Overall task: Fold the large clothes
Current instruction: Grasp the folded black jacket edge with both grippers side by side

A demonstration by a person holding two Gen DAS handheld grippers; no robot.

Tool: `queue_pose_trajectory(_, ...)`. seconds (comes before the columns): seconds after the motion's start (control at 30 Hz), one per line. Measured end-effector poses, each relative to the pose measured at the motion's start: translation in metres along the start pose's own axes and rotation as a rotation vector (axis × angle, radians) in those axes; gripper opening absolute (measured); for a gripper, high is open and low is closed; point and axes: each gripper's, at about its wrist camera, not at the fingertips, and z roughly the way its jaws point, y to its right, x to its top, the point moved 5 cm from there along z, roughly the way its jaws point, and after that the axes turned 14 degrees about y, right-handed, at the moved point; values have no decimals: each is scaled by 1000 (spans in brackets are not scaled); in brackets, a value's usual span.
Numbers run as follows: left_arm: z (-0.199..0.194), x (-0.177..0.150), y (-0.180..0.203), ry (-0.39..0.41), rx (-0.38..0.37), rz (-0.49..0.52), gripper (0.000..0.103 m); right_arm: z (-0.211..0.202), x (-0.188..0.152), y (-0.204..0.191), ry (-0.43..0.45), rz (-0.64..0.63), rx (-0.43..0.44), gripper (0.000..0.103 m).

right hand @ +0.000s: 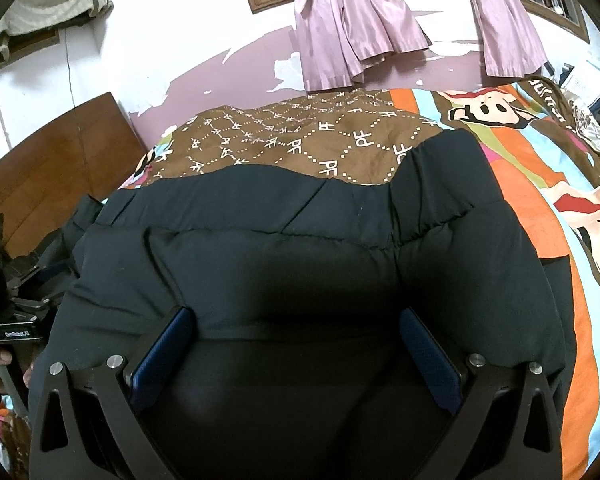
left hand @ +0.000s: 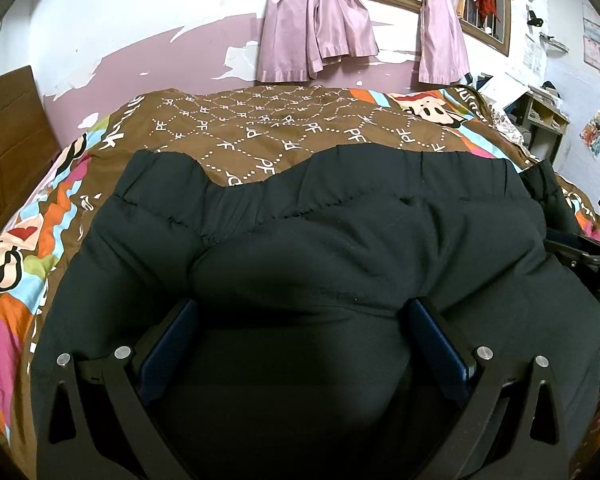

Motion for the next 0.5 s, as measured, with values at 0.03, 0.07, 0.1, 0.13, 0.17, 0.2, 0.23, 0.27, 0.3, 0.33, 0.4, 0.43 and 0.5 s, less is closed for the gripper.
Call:
queue_pose_trajectory(0.03,0,0,0,0,0,2,102,-1,0,0,4,1,2,103)
queue_pose_trajectory(0.07,1,-1,0,-1,0,3,102,-1,0,0,6,1,3,103)
queue_pose_trajectory(0.1,1,-1,-1,0,0,3,102,-1,0,0,9,2,4,103)
queue_pose_trajectory(0.13,1,-1,0,0,0,3,102,-1,0,0,10,2,5,103)
queue_pose_trajectory(0.17,1,-1,0,0,0,3,102,-1,0,-1,12,2,5,103)
queue_pose_trajectory(0.2,2,-1,-1,0,1,4,102,-2,0,-1,14,2,5,103)
queue_pose_trajectory(0.23,1,-1,0,0,1,4,102,-2,0,0,17,1,6,103)
queue_pose_trajectory(0.27,1,-1,0,2,3,5,102,-2,0,-1,18,1,6,103)
queue_pose_trajectory(0.3,1,-1,0,3,4,7,102,-3,0,-1,19,2,7,103)
queue_pose_trajectory(0.33,0,-1,0,4,5,9,102,-4,0,-1,21,2,7,103)
queue_pose_trajectory(0.4,0,-1,-1,1,2,13,102,-5,0,-2,26,1,11,103)
queue_pose_trajectory(0.43,-1,-1,-2,-5,-1,13,102,-8,0,-2,37,-1,9,103)
queue_pose_trajectory(0.5,-4,2,-6,-18,-7,11,102,-12,1,-4,50,-20,-6,103)
